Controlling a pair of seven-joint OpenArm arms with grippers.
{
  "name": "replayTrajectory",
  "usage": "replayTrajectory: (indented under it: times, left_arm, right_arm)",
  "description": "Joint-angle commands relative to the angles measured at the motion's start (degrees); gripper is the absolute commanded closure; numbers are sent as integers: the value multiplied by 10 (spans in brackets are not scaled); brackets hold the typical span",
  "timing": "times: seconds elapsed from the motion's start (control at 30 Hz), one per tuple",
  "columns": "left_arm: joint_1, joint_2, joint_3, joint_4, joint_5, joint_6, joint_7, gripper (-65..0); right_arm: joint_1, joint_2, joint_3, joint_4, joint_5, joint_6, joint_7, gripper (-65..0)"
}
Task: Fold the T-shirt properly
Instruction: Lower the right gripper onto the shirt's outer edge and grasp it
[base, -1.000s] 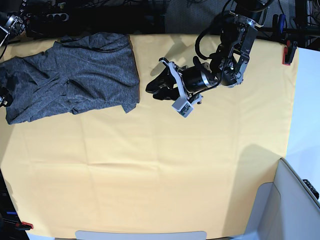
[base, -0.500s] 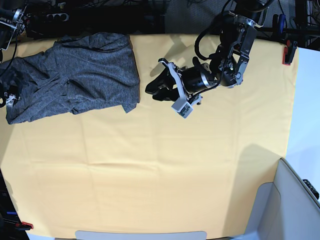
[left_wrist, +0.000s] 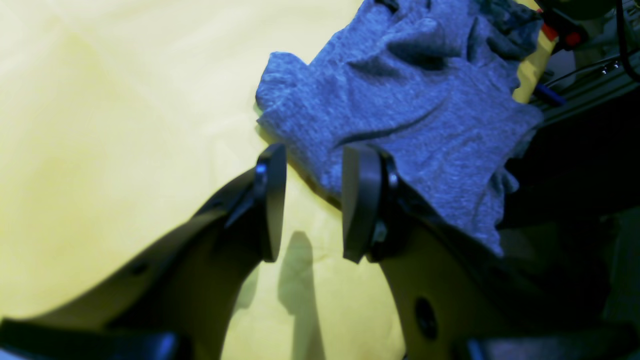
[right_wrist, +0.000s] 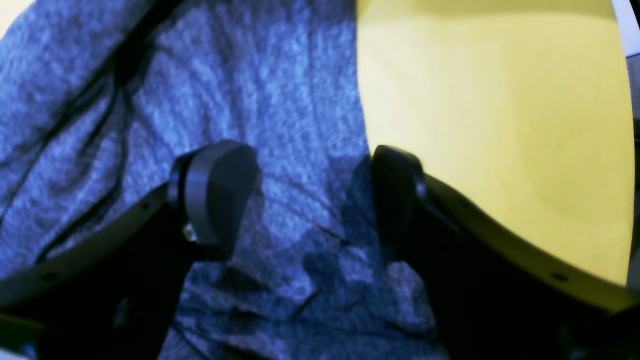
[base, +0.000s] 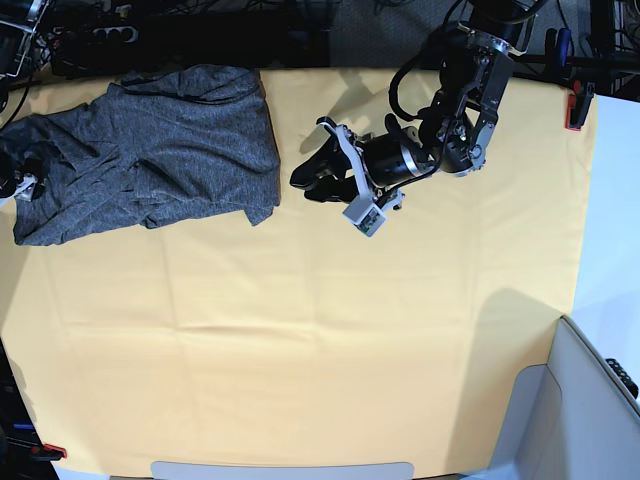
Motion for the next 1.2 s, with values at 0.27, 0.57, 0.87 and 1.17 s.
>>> replayTrajectory:
  times: [0.27,0.57,0.87,1.17]
  left_arm:
    - [-10,-1,-3,-6,-11,-3,-16,-187]
    - [-10,12,-3,-6,-11,-3,-16,-187]
    - [-10,14,-3,-6,-11,-3,-16,-187]
    - [-9,14,-3,-6,-11,-3,-16,-185]
  right_arm:
    - [-22,0,-3,32,17,63,-36,-397]
    - [-23,-28,-3,33,17,65,-36,-397]
    - [-23,-40,-3,29,15,66,-34,-235]
    - [-23,-44,-3,33,14,67,-33,-37]
